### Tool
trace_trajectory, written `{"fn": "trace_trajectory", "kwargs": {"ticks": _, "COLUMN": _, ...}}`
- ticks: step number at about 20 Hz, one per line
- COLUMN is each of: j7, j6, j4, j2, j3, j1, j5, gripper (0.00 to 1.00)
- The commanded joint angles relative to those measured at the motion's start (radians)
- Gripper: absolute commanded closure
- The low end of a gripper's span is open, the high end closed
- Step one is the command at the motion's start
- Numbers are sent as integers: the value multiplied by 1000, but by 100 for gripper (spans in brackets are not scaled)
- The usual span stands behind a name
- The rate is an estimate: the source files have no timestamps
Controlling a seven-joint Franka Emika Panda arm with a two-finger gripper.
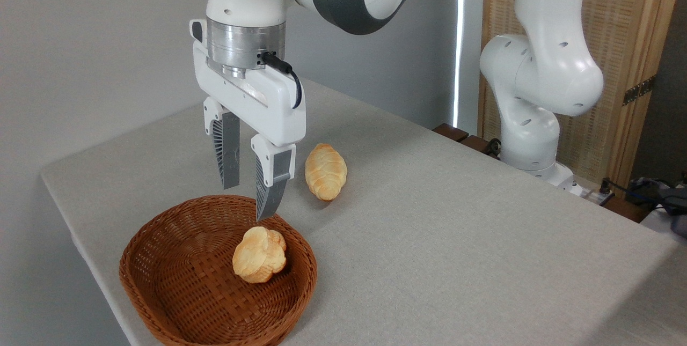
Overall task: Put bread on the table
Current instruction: 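Lower the open gripper toward the round bread roll in the basket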
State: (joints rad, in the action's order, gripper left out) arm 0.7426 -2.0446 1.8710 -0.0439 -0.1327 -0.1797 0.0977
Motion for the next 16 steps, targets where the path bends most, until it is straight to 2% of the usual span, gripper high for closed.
{"fn": "trace_trajectory", "kwargs": {"ticks": 1, "j7": 12, "j6": 56, "j4": -12, "j2": -5, "j3": -11, "j1": -1, "j5": -12, "gripper": 0}}
{"fn": "trace_trajectory", "kwargs": {"ticks": 16, "j7": 0, "j6": 55, "j4": -12, "j2": 4, "j3": -4, "j1": -6, "j5": -7, "gripper": 0}}
